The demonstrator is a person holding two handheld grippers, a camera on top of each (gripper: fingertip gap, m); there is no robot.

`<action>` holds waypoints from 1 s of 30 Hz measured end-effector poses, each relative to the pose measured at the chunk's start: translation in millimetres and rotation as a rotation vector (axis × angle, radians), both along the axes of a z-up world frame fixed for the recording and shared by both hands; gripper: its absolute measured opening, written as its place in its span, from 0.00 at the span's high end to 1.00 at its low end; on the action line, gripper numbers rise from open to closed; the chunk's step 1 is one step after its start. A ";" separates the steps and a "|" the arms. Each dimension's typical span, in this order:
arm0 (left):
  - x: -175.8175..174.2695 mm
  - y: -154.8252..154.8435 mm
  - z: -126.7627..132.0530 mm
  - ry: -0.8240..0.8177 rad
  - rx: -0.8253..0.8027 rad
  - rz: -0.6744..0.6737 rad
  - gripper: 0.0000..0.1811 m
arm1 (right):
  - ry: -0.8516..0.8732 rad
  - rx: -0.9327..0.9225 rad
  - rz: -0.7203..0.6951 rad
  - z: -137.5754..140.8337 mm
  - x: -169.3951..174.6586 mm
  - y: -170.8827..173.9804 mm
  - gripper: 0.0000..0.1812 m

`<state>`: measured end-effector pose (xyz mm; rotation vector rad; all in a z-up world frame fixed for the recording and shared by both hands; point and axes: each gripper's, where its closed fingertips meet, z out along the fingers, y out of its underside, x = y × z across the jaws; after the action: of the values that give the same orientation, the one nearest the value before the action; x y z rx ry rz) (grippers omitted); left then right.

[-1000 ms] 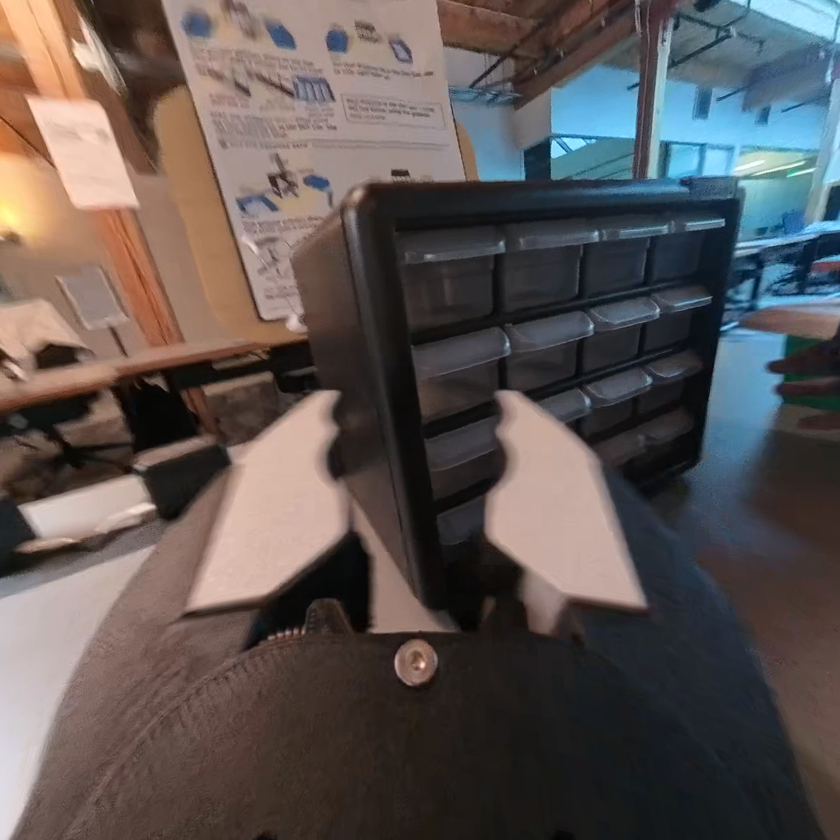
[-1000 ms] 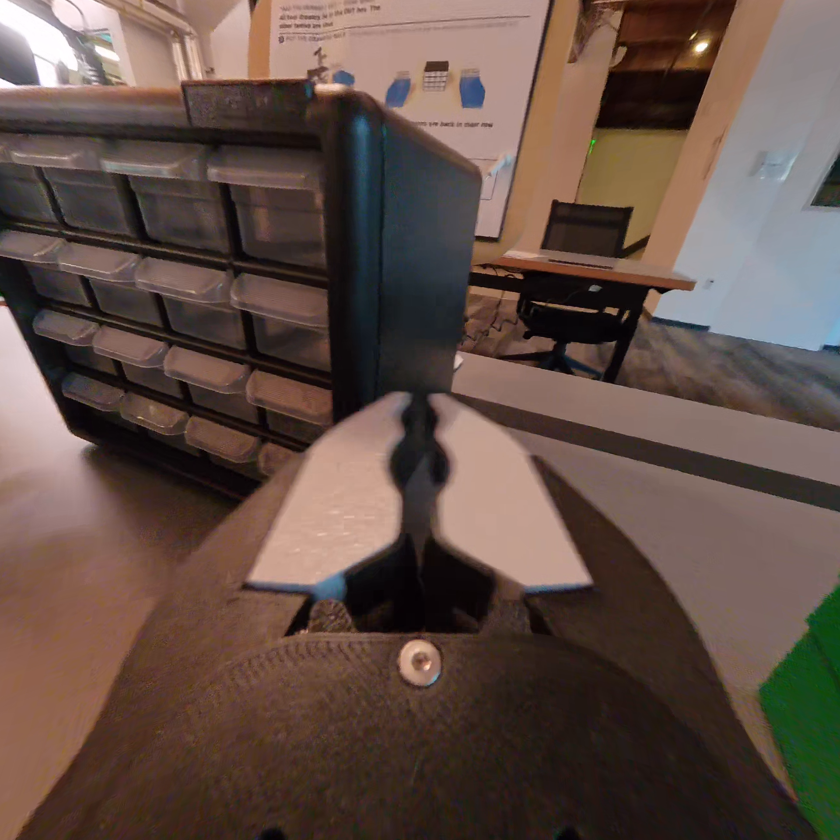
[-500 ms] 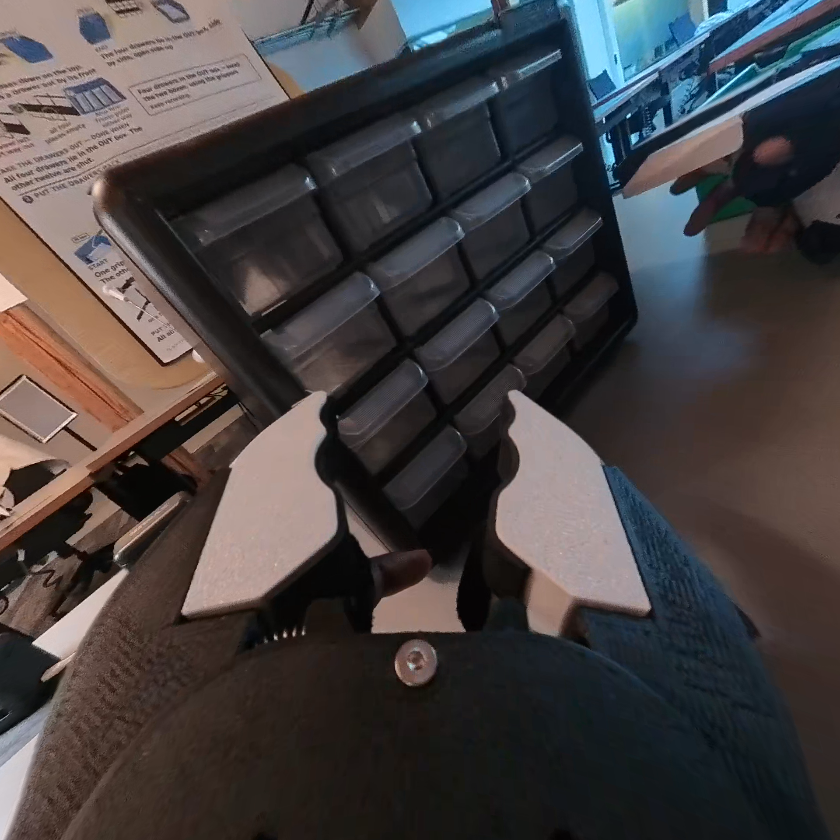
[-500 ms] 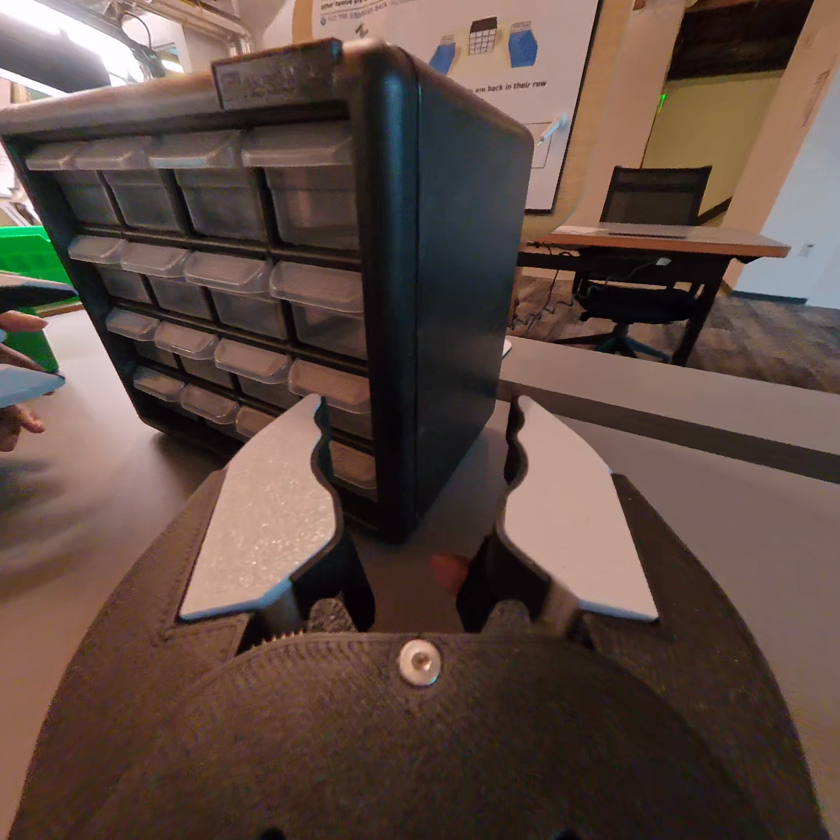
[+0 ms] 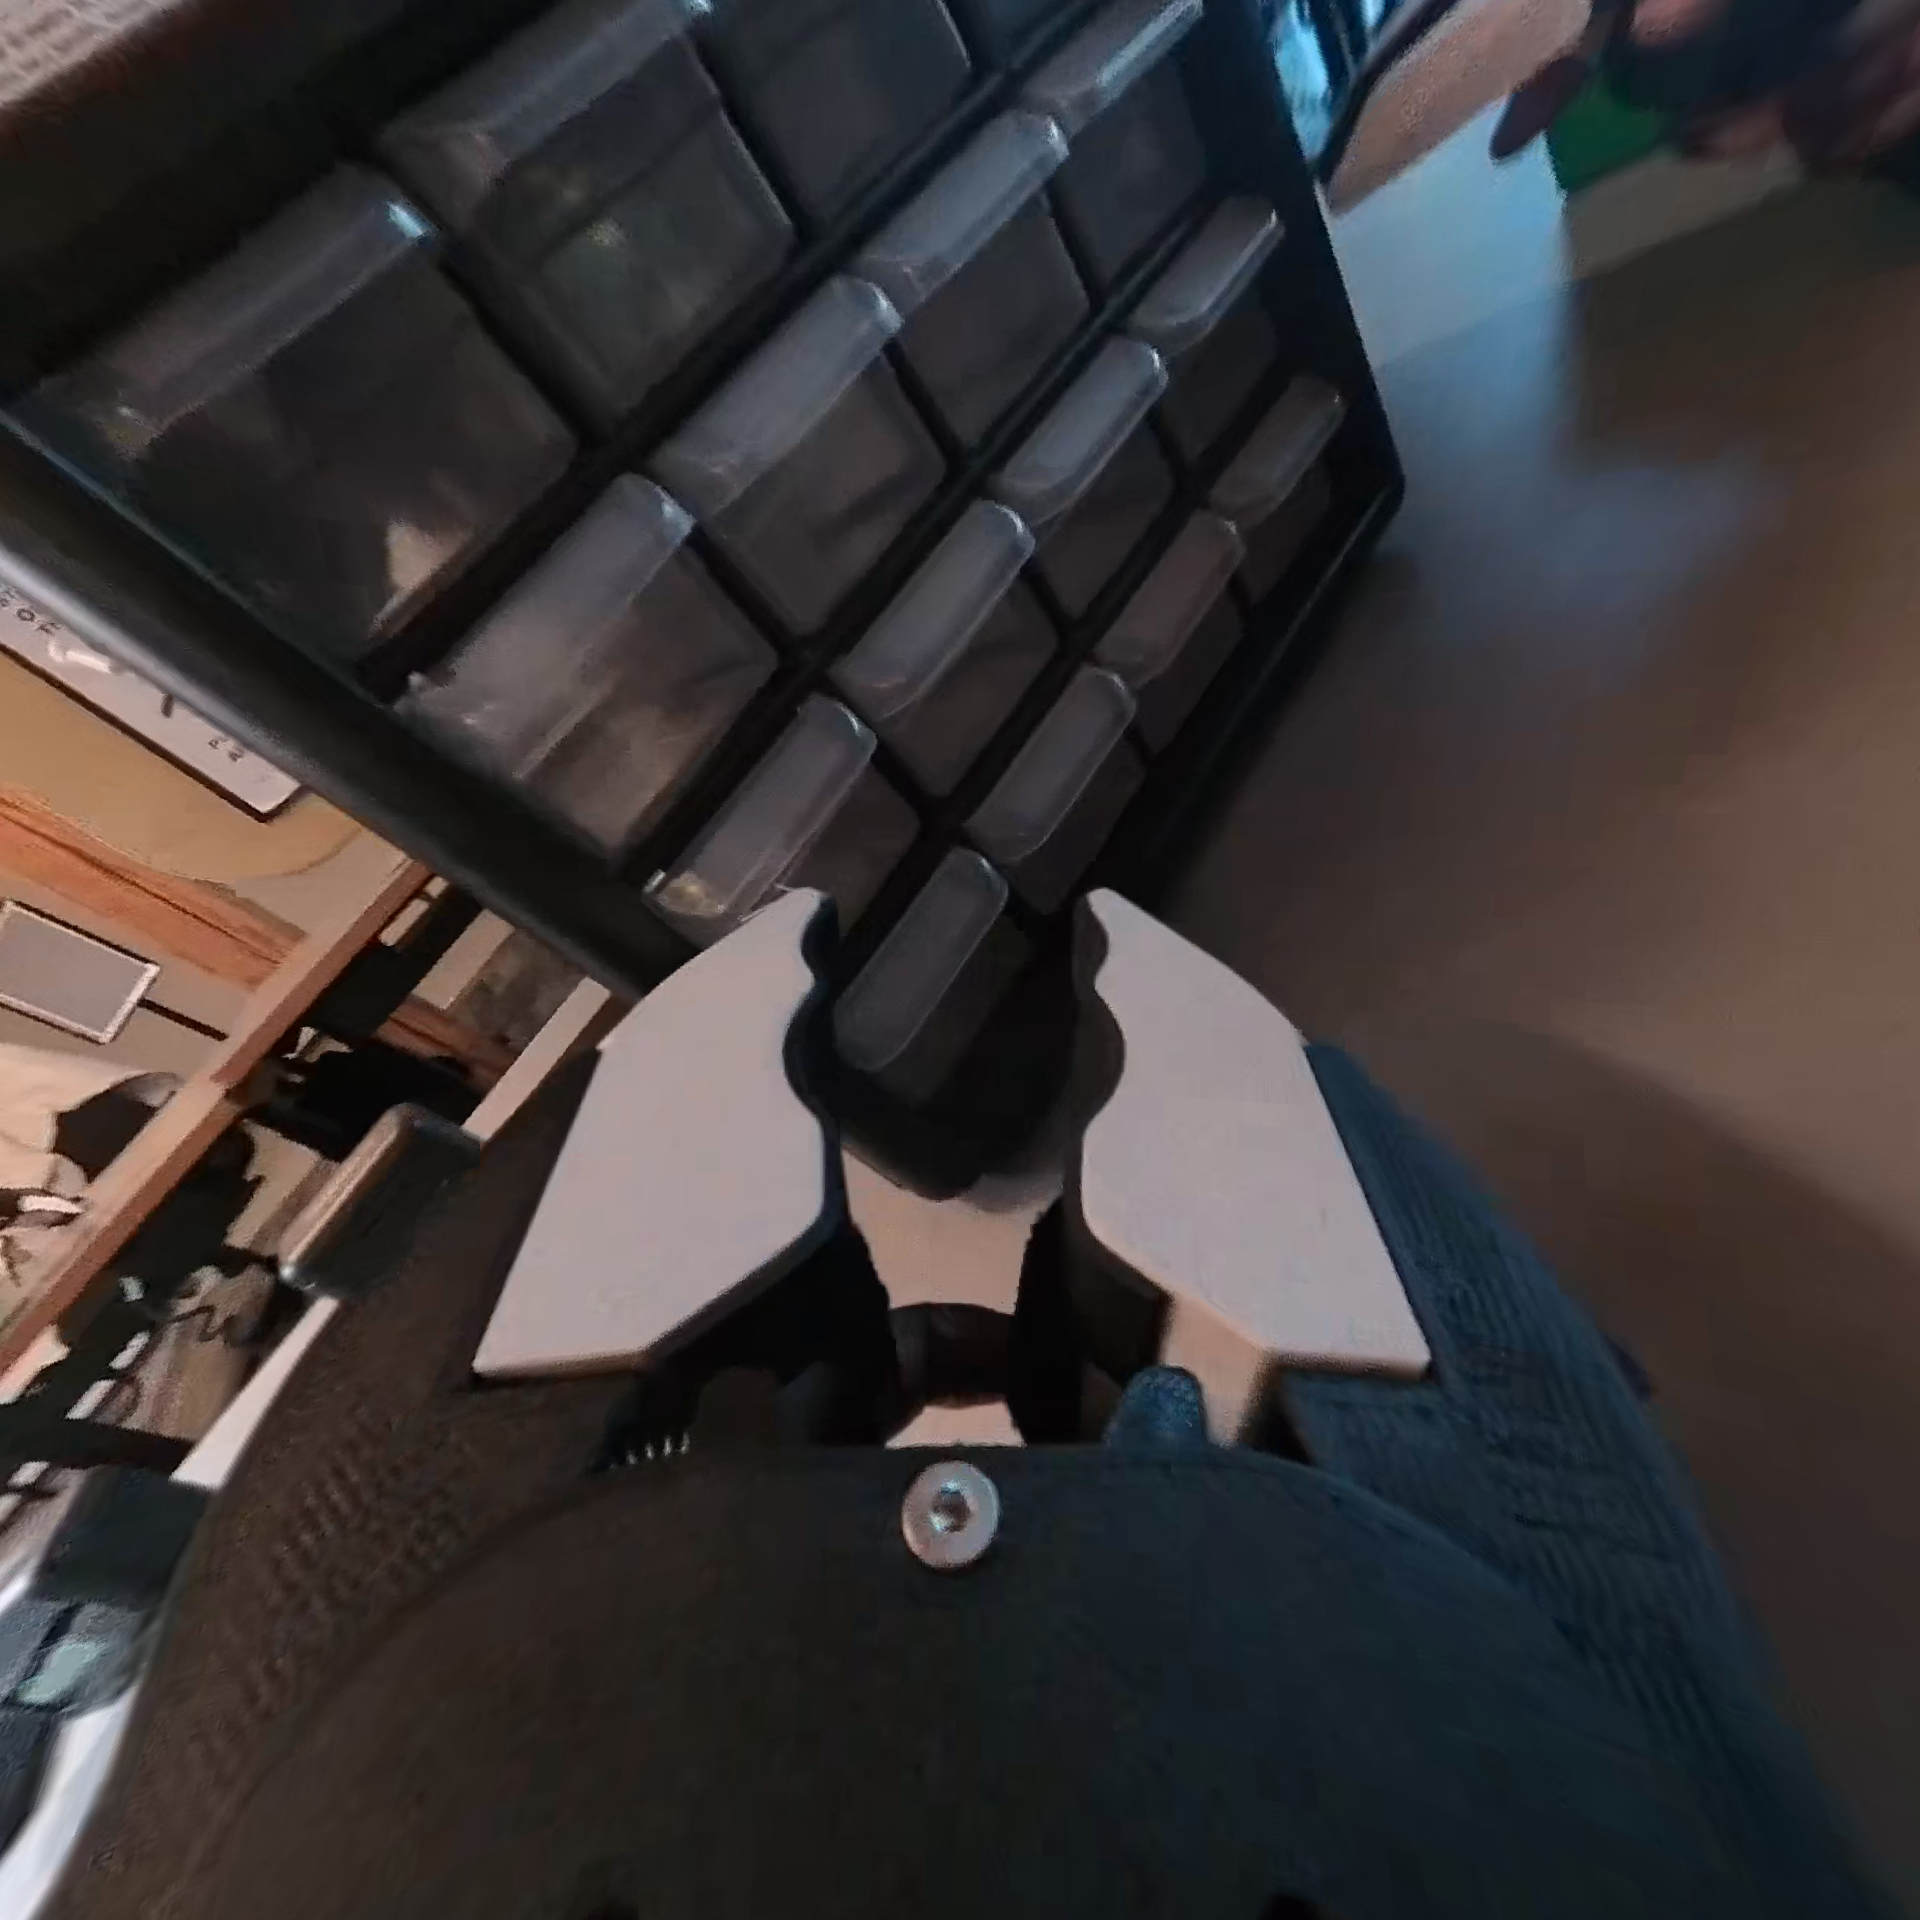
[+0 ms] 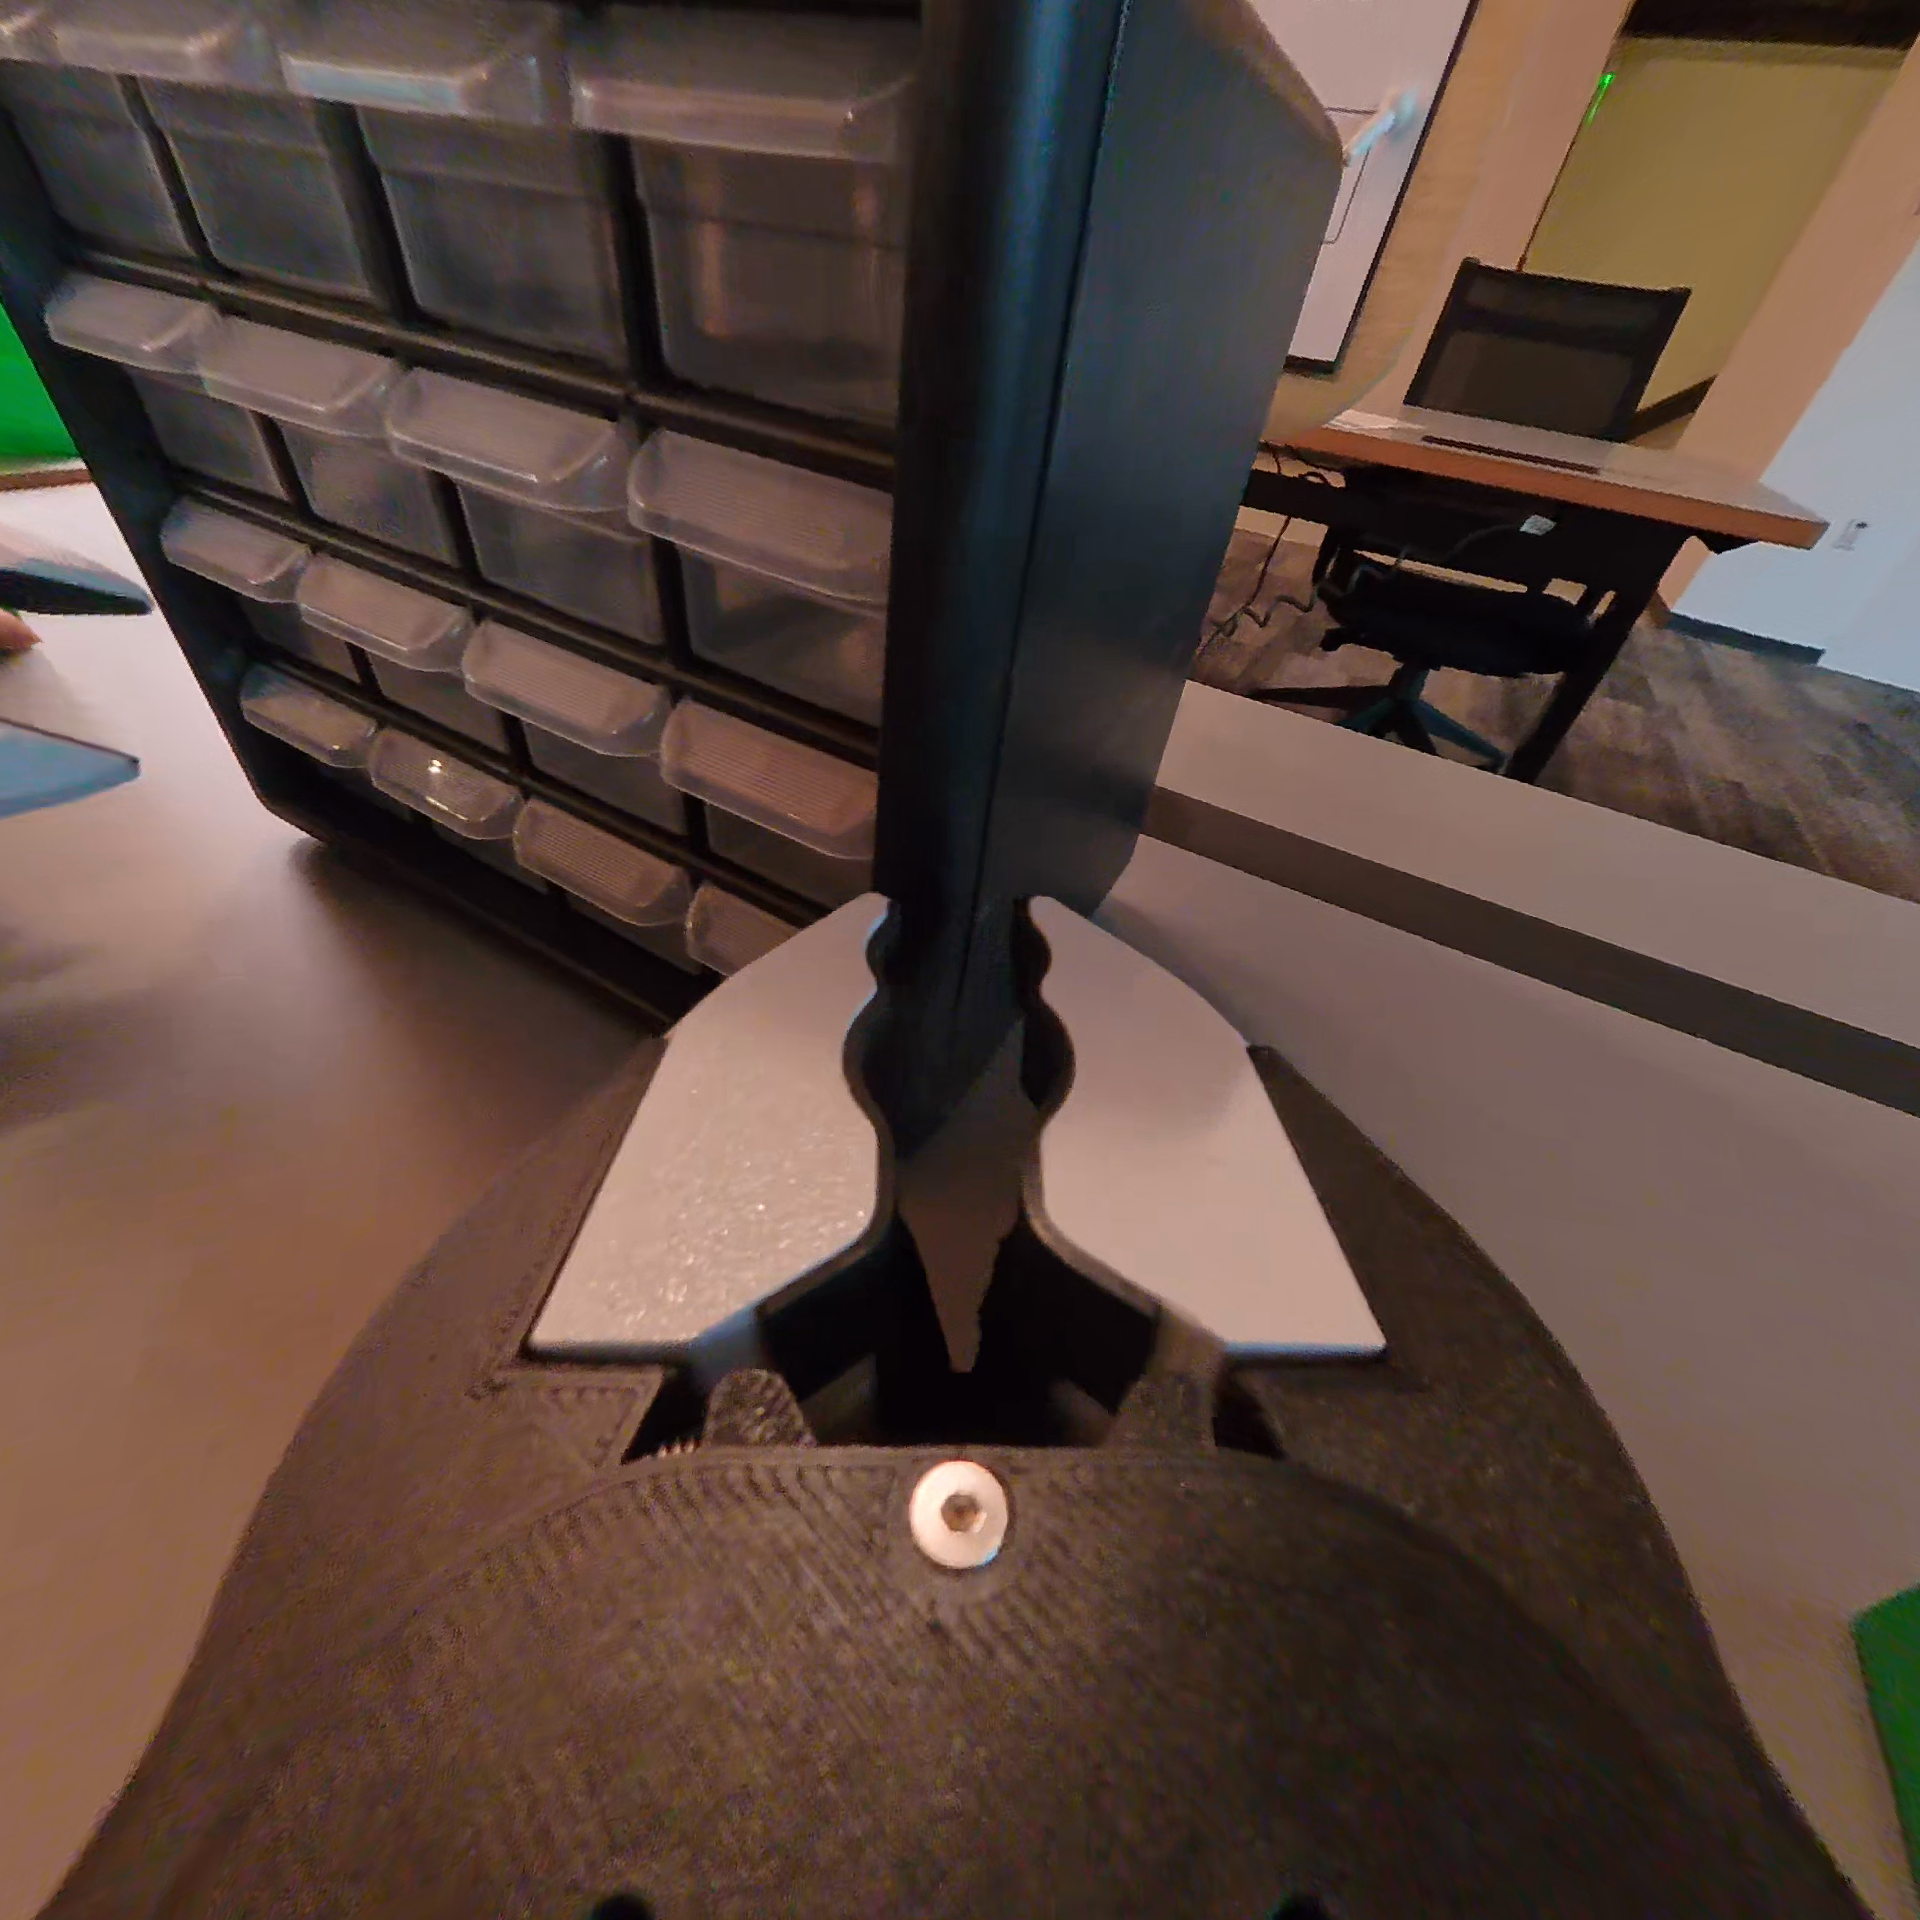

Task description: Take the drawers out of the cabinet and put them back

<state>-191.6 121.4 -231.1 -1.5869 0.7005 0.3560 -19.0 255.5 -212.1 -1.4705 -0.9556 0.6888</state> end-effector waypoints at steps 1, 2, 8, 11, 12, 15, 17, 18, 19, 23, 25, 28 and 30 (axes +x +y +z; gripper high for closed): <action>-1.6 -0.1 -3.7 0.042 -0.015 0.011 0.75 | -0.003 -0.002 -0.002 -0.4 -0.3 0.1 0.86; -3.4 -0.6 -7.8 0.089 -0.034 0.019 0.74 | -0.007 -0.001 -0.004 -1.0 -0.4 0.3 0.85; -18.3 2.6 -19.8 0.382 -0.055 0.132 0.77 | -0.033 0.003 -0.014 -5.9 -0.8 1.9 0.85; -16.2 8.1 -17.7 0.521 -0.022 0.168 0.80 | -0.035 -0.001 -0.016 -6.8 -1.1 2.5 0.85; -16.0 10.1 -19.2 0.575 -0.022 0.179 0.81 | -0.034 -0.001 -0.016 -6.9 -1.2 2.5 0.85; -16.5 15.2 -22.7 0.663 -0.017 0.206 0.83 | -0.033 -0.004 -0.014 -7.0 -1.6 2.6 0.85; -19.5 17.5 -19.5 0.696 0.004 0.238 0.84 | -0.033 -0.003 -0.015 -6.8 -1.6 2.5 0.85; -20.9 18.4 -18.3 0.706 0.011 0.253 0.85 | -0.033 -0.004 -0.014 -6.8 -1.8 2.5 0.85; -22.6 19.2 -18.1 0.718 0.012 0.269 0.87 | -0.032 -0.005 -0.014 -6.9 -1.9 2.5 0.85; -24.7 21.3 -22.2 0.775 0.005 0.289 0.92 | -0.032 -0.005 -0.013 -6.9 -2.3 2.3 0.85; -24.7 21.0 -20.2 0.779 0.013 0.295 0.95 | -0.031 -0.003 -0.012 -6.6 -2.3 2.2 0.85; -24.9 20.1 -20.6 0.773 0.010 0.290 0.95 | -0.036 -0.001 -0.012 -7.0 -2.4 2.2 0.85; -23.2 19.2 -20.7 0.770 0.007 0.279 0.95 | -0.039 0.001 -0.013 -7.0 -2.5 2.3 0.85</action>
<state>-214.9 140.6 -251.8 -1.5285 1.0479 1.2108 -21.4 257.7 -219.1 -1.4930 -0.9754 0.6528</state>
